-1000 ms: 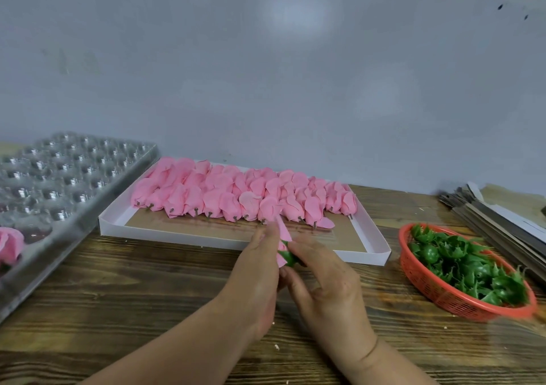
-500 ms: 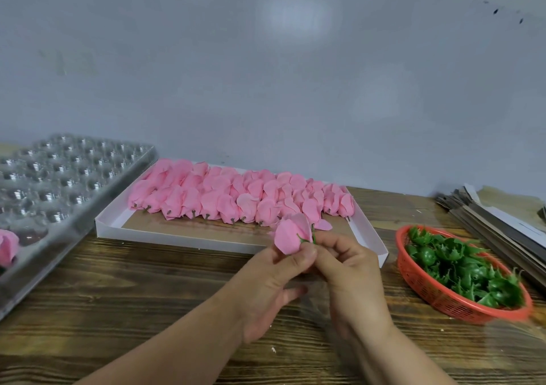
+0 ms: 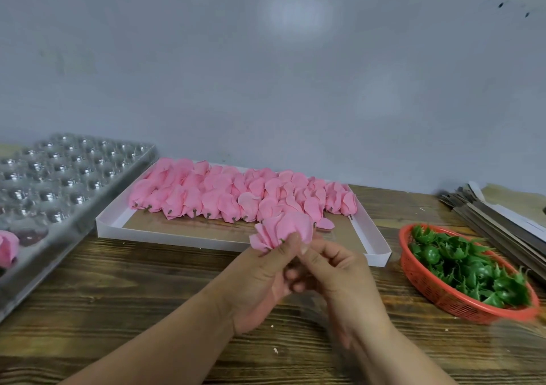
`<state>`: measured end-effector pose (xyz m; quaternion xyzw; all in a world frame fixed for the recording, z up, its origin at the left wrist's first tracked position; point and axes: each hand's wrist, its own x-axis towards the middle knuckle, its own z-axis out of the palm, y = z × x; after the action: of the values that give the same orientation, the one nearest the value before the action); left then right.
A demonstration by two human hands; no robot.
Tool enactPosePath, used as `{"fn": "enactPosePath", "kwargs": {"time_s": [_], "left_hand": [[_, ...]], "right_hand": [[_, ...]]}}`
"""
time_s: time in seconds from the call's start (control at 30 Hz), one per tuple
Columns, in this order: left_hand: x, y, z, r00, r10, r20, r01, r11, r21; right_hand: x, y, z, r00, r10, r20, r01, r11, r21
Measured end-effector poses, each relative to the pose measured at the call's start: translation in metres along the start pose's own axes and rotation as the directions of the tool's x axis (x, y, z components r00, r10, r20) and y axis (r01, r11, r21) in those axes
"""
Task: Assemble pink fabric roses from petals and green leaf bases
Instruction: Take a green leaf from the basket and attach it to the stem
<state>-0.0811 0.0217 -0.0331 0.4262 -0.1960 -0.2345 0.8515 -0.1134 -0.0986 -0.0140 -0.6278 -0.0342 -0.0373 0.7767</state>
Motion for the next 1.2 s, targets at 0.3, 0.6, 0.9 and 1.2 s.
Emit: {"fn": "enactPosePath", "kwargs": {"time_s": [0.3, 0.6, 0.9, 1.2], "left_hand": [[-0.002, 0.004, -0.007, 0.997, -0.034, -0.065, 0.041, 0.992, 0.115], [-0.003, 0.008, -0.006, 0.999, -0.035, 0.030, 0.029, 0.983, 0.183], [-0.003, 0.005, -0.007, 0.996, -0.034, 0.078, 0.004, 0.933, 0.361], [-0.005, 0.008, 0.002, 0.998, 0.009, 0.063, -0.050, 0.731, 0.681]], "right_hand": [[0.004, -0.008, -0.009, 0.971, -0.240, 0.019, 0.229, 0.895, -0.383], [0.002, -0.009, -0.008, 0.979, -0.203, -0.032, 0.189, 0.951, -0.246], [0.003, -0.009, -0.007, 0.997, -0.040, -0.067, 0.035, 0.997, -0.069], [0.009, 0.003, -0.013, 0.975, 0.199, -0.098, -0.197, 0.980, 0.035]]}}
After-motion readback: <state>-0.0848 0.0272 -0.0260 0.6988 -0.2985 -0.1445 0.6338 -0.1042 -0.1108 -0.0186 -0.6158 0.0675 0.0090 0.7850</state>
